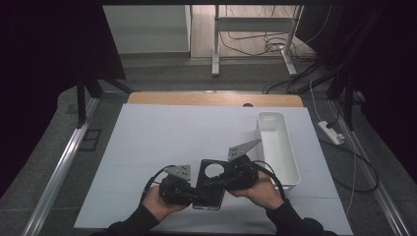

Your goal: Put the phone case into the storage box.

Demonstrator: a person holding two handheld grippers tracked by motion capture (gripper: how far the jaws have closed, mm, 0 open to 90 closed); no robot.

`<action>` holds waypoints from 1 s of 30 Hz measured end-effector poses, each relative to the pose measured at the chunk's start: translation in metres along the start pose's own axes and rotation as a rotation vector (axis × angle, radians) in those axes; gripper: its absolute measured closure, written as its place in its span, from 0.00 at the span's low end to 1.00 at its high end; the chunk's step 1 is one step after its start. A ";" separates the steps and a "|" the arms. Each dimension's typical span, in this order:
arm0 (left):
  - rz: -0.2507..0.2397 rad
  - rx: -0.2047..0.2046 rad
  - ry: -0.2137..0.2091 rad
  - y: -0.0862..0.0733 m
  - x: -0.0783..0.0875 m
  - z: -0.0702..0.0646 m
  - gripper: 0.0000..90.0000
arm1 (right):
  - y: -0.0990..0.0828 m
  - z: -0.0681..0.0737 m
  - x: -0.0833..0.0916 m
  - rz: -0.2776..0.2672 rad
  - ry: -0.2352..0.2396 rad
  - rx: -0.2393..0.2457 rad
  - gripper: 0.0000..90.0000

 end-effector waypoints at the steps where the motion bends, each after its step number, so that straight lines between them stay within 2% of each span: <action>1: 0.007 0.006 0.009 0.000 0.000 0.000 0.94 | 0.001 -0.001 0.000 -0.005 -0.018 -0.003 0.85; 4: 0.020 0.017 0.053 -0.001 0.003 0.003 0.94 | 0.001 -0.004 0.001 -0.008 -0.065 0.000 0.74; 6: 0.023 0.023 0.069 -0.001 0.004 0.004 0.94 | 0.002 -0.006 0.001 -0.009 -0.079 -0.001 0.72; 7: 0.024 0.028 0.072 -0.002 0.005 0.005 0.94 | 0.002 -0.008 0.002 -0.014 -0.104 -0.001 0.65; 17: 0.047 0.067 0.143 -0.004 0.007 0.012 0.94 | 0.008 -0.020 0.010 -0.054 -0.258 0.005 0.39; 20: 0.053 0.084 0.169 -0.006 0.008 0.016 0.94 | 0.010 -0.023 0.013 -0.073 -0.291 -0.004 0.31; 24: 0.053 0.117 0.195 -0.007 0.010 0.021 0.94 | 0.010 -0.027 0.017 -0.073 -0.355 -0.006 0.20; 30: 0.055 0.160 0.237 -0.011 0.014 0.028 0.94 | 0.008 -0.035 0.022 -0.063 -0.404 -0.053 0.07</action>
Point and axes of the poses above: each handheld gripper's, and its own axes: x roughly backward along the jaws, y roughly out of its top, z roughly to its left, the point moved 10 cm from there along -x, roughly forward along the jaws, and after that the axes turned 9 degrees about z, right-handed, at the moved point
